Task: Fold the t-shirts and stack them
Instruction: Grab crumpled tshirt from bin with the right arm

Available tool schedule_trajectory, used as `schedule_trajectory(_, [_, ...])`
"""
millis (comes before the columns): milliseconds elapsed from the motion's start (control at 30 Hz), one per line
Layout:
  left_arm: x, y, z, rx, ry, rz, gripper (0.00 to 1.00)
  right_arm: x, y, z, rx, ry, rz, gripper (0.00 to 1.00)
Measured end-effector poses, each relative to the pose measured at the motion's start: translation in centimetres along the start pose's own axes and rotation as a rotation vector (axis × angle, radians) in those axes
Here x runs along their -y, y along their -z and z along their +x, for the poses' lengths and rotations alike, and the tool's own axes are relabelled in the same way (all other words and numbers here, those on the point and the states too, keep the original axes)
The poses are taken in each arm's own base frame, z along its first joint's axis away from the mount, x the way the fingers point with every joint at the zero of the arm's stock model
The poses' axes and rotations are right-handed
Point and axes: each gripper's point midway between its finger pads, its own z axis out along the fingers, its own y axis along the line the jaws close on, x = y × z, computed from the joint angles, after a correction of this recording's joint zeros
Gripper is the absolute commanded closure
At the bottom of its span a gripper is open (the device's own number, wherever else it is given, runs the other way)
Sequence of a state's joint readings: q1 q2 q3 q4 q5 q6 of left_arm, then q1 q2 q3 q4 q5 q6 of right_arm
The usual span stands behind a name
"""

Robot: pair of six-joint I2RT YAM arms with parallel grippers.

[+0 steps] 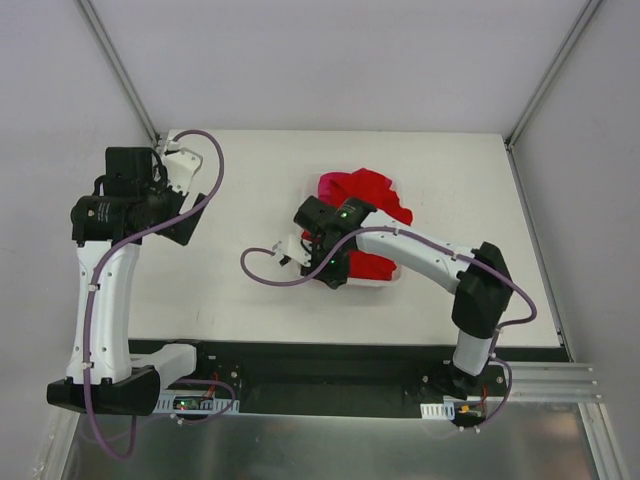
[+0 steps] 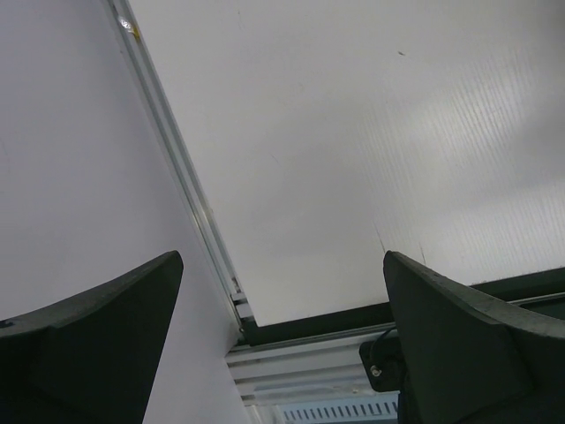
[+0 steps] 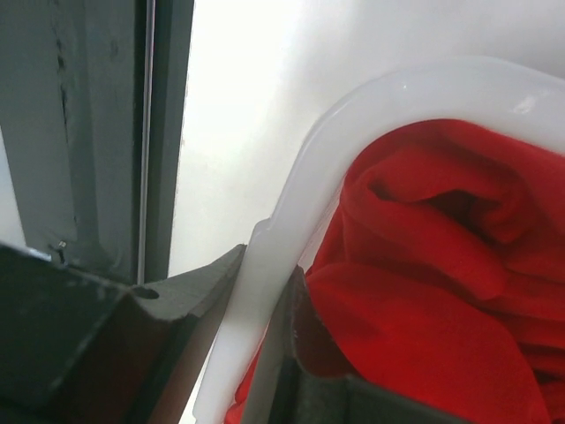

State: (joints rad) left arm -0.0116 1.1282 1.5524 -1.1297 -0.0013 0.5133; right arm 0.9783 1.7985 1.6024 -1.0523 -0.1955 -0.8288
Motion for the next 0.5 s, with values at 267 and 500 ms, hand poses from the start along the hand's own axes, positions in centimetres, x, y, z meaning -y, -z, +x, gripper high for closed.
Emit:
schedule_trajectory(267, [-0.1, 0.3, -0.1, 0.003, 0.0, -0.006, 0.01, 0.3, -1.1, -4.7, 0.056, 0.067, 0.014, 0.99])
schedule_trajectory(500, [0.0, 0.7, 0.1, 0.01, 0.001, -0.008, 0.01, 0.6, -1.3, -5.3, 0.069, 0.075, 0.019, 0.29])
